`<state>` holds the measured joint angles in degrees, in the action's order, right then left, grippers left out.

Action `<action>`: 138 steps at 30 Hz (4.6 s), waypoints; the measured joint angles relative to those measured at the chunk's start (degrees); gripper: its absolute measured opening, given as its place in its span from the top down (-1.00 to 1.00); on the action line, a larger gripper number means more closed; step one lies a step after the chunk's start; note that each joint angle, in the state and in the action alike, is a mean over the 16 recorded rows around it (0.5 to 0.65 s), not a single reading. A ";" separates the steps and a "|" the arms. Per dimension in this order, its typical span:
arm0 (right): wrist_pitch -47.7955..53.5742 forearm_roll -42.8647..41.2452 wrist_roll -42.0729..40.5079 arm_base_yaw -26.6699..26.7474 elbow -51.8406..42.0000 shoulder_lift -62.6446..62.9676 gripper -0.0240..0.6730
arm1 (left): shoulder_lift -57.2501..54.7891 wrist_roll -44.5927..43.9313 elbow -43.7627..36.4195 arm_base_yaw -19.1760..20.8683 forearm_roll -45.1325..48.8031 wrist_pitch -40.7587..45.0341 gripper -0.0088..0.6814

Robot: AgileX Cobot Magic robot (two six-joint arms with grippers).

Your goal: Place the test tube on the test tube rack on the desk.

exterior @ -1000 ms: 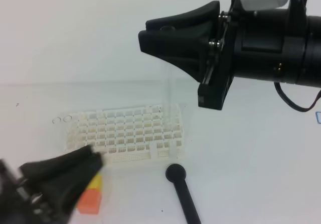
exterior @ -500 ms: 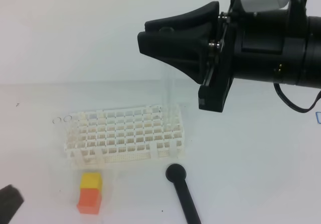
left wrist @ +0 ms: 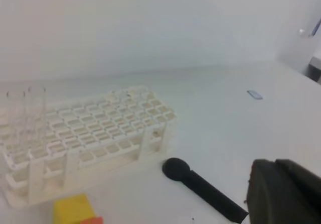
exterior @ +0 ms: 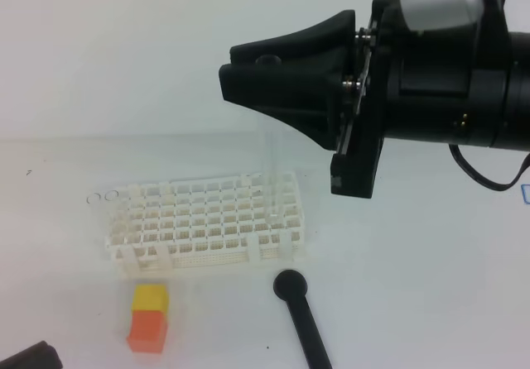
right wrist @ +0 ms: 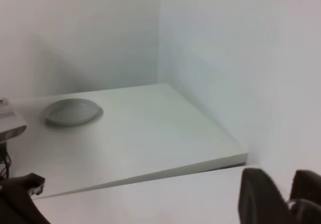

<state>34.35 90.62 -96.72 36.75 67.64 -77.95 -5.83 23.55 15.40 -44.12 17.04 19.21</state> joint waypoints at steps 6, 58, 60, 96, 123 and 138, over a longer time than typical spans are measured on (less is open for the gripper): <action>0.30 0.00 0.00 0.00 0.00 0.00 0.59 | -0.03 0.08 0.01 0.01 -0.19 1.11 0.98; -23.17 -7.79 7.30 0.08 -0.67 -0.22 0.59 | 6.30 0.14 -15.61 13.70 -2.53 1.62 0.98; -26.49 -13.26 13.68 0.26 -0.79 -0.43 0.59 | 6.30 0.14 -15.61 13.70 -2.53 1.62 0.98; -73.89 -74.69 82.14 17.73 4.76 -32.79 0.59 | 6.30 0.14 -15.61 13.70 -2.53 1.55 0.98; -77.59 -75.47 81.13 19.90 15.61 -45.88 0.60 | 6.30 0.14 -15.61 13.70 -2.53 1.55 0.98; -76.46 -75.55 78.88 19.96 17.35 -47.64 0.60 | 6.30 0.14 -15.61 13.70 -2.53 1.50 0.98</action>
<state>-42.11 15.07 -17.84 56.71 84.99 -125.58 0.46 23.68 -0.21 -30.43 14.52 20.72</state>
